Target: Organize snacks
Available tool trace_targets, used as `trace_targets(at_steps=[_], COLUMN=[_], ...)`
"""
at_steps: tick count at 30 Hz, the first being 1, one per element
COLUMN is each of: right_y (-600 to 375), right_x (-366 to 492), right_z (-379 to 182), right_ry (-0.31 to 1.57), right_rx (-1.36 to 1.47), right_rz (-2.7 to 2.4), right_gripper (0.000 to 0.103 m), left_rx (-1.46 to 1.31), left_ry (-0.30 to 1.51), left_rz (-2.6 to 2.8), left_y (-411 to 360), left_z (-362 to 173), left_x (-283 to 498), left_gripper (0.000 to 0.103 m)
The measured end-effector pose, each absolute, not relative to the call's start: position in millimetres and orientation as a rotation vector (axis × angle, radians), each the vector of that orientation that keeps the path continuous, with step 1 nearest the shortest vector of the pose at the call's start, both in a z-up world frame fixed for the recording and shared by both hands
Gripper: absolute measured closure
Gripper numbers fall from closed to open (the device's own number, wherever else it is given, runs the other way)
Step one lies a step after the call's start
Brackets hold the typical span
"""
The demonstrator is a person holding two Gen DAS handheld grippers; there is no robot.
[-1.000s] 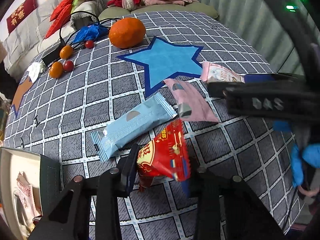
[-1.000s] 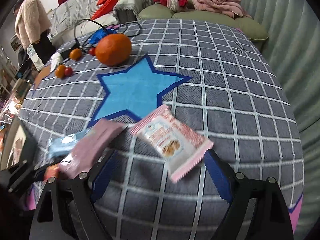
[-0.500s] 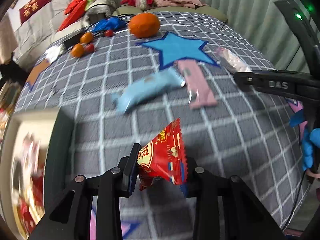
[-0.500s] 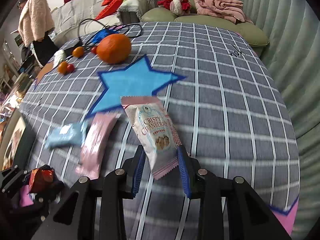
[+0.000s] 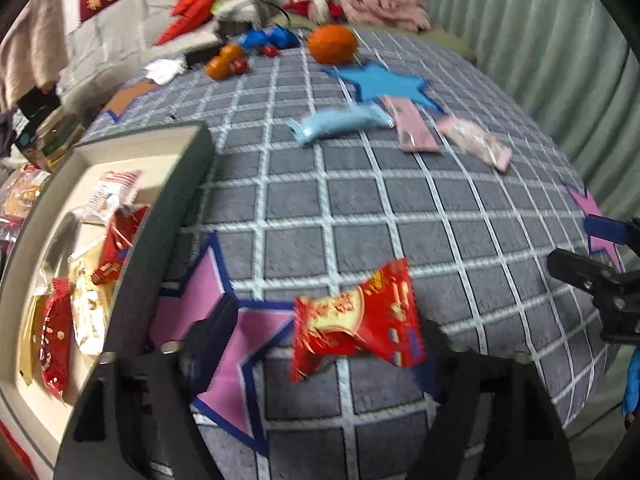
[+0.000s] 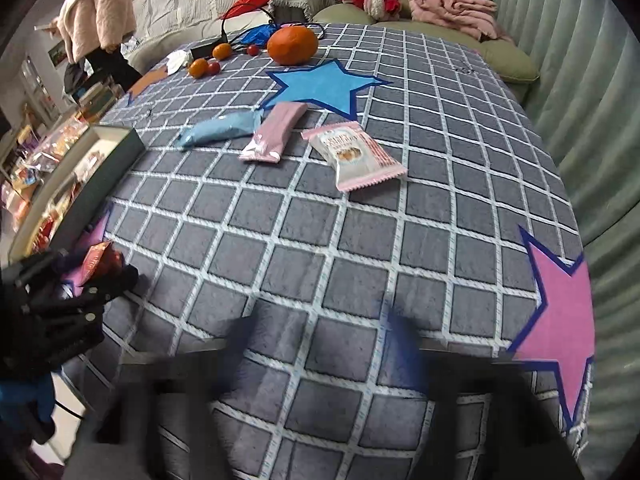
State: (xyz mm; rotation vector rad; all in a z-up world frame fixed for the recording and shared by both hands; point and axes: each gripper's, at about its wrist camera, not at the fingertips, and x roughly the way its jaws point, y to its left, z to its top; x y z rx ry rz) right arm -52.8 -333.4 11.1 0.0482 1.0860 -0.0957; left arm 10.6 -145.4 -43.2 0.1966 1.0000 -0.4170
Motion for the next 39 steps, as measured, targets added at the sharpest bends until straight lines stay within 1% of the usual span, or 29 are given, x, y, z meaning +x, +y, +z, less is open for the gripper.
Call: trace_targets(at_steps=[2,4,9,11,13,14,15,16,17,18,20,26,27,28,29,30,31,35,39], right_y=[-336.0,-342.7,-355.2,-357.1,-358.6,-359.8,-361.7,-363.7,-366.3,-369.3,-371.3,-378.8,-378.8,-378.0,-377.7,-377.2,-377.8,-377.7,-362.9], right_x=[-47.3,-32.7,24.8,44.1,59.8,67.9,73.6,76.7,76.3,73.9,66.1,-2.6,-16.0,-28.7,-36.1,-44.3,-50.7,-62.9,-61.5], right_z=[18.1,22.3,8.7,3.2,-0.9,-4.2,-7.8,-11.1,-11.3,-12.7,-14.0,-14.8,-16.3,-19.1,-21.0,-24.8,-26.8,-36.8,-45.7], right_ry=[1.056,1.039,1.078,1.084,1.085,1.096,1.113,1.132,1.122,1.126,1.128,1.143,1.144,1.141,1.137,1.122,1.099,1.049,1.032], right_rx=[0.05,0.065,0.056,0.036,0.021,0.018,0.025,0.041,0.059,0.083,0.094,0.155,0.172,0.193,0.209,0.23,0.238,0.261,0.158], right_rz=[-0.089,-0.083,-0.091,-0.091,-0.079,-0.078,-0.08,-0.08,-0.095,-0.102,-0.108,-0.147,-0.152,-0.145,-0.144,-0.155,-0.178,-0.211,-0.237], right_gripper=[0.004,0.004,0.004,0.004,0.004,0.004,0.014,0.044,0.047,0.061,0.061,0.061,0.06,0.056,0.049,0.021,0.0,0.0,0.0], left_rx=[0.199,0.232,0.235,0.235,0.236,0.23,0.232,0.237,0.244,0.249,0.256,0.242,0.245,0.25,0.252,0.248,0.235,0.139,0.047], left_ry=[1.028,0.999,1.007,1.009,1.013,1.018,1.019,1.02,1.02,1.018,1.011,0.987,0.985,0.988,0.995,1.001,1.013,1.056,1.096], left_rz=[-0.419,-0.409,-0.436,-0.437,-0.428,-0.427,-0.427,-0.428,-0.427,-0.425,-0.429,-0.461,-0.466,-0.462,-0.457,-0.456,-0.448,-0.42,-0.368], left_y=[-144.8,-147.0,-146.8,-146.2,-146.1,-145.6,-146.1,-147.0,-147.7,-148.2,-147.5,-135.1,-134.7,-135.6,-137.2,-138.4,-139.4,-132.0,-118.2], left_z=[-51.4,-51.9,-52.1,-53.1,-54.9,-55.4,-55.3,-55.6,-54.9,-54.5,-53.7,-48.4,-48.3,-48.9,-49.7,-50.1,-50.6,-45.0,-38.9], left_x=[16.6,14.4,12.5,14.9,18.7,20.7,21.6,21.6,21.2,21.2,19.0,5.0,4.0,4.3,5.4,6.2,7.4,6.5,1.2], left_gripper=[0.02,0.018,0.016,0.012,0.006,0.005,0.005,0.005,0.005,0.005,0.005,0.005,0.005,0.005,0.005,0.005,0.005,0.005,0.005])
